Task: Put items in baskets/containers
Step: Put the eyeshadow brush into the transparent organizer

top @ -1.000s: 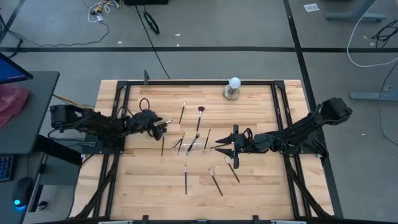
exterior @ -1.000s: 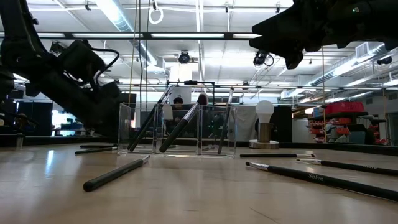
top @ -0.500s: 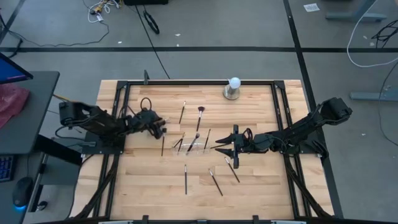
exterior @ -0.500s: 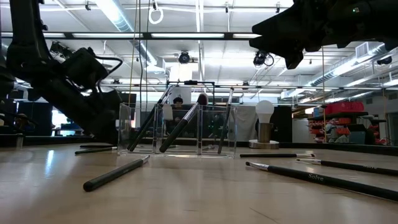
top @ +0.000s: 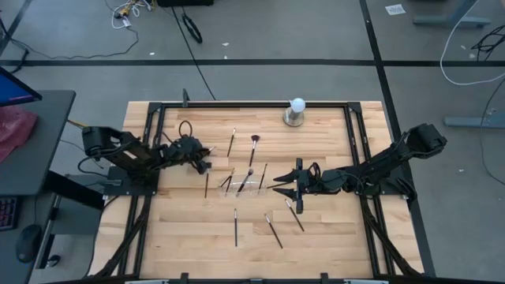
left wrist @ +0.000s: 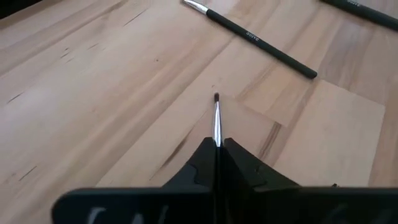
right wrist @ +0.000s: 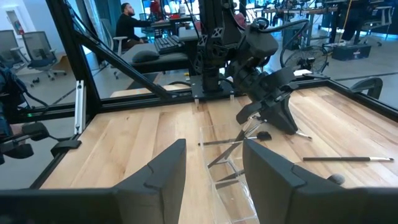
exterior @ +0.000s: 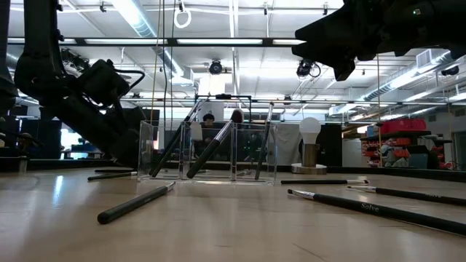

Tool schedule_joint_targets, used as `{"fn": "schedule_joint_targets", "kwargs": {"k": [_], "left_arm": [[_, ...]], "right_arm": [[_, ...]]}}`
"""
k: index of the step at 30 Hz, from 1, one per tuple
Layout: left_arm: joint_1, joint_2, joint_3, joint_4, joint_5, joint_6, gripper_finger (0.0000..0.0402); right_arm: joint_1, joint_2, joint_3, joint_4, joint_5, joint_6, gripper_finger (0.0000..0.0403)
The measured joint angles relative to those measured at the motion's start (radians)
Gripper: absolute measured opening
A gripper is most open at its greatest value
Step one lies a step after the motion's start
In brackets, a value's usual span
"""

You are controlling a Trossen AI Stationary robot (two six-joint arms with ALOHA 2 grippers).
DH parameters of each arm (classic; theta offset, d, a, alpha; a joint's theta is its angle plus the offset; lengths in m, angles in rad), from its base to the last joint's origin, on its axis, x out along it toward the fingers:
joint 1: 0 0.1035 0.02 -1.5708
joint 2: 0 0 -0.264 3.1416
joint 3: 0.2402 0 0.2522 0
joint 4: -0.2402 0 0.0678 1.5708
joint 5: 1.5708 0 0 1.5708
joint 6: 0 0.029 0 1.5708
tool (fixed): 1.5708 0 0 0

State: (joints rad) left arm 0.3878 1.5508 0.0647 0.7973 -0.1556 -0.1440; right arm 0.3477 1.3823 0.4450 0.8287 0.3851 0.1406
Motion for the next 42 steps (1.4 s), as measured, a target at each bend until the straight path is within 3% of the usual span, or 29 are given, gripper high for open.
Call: {"fn": "schedule_joint_targets", "kwargs": {"k": [7, 18, 32, 38, 42], "left_arm": [[0.000, -0.014, -0.001, -0.012, 0.012, 0.034, 0.0012], [-0.021, -0.137, -0.009, -0.048, 0.063, 0.056, 0.0011], [-0.134, -0.356, -0.002, 0.159, 0.081, 0.101, 0.0011], [-0.225, -0.414, 0.100, 0.164, 0.170, 0.086, 0.0011], [-0.304, -0.412, 0.212, 0.080, 0.180, 0.097, 0.0011]], "right_arm": [[0.000, 0.000, 0.000, 0.000, 0.000, 0.000, 0.0160], [0.000, 0.000, 0.000, 0.000, 0.000, 0.012, 0.0160], [-0.027, 0.000, 0.000, 0.020, 0.026, 0.071, 0.0160], [-0.059, 0.014, 0.032, 0.013, 0.026, 0.060, 0.0169], [-0.066, 0.084, 0.118, -0.016, 0.021, -0.007, 0.0188]]}}
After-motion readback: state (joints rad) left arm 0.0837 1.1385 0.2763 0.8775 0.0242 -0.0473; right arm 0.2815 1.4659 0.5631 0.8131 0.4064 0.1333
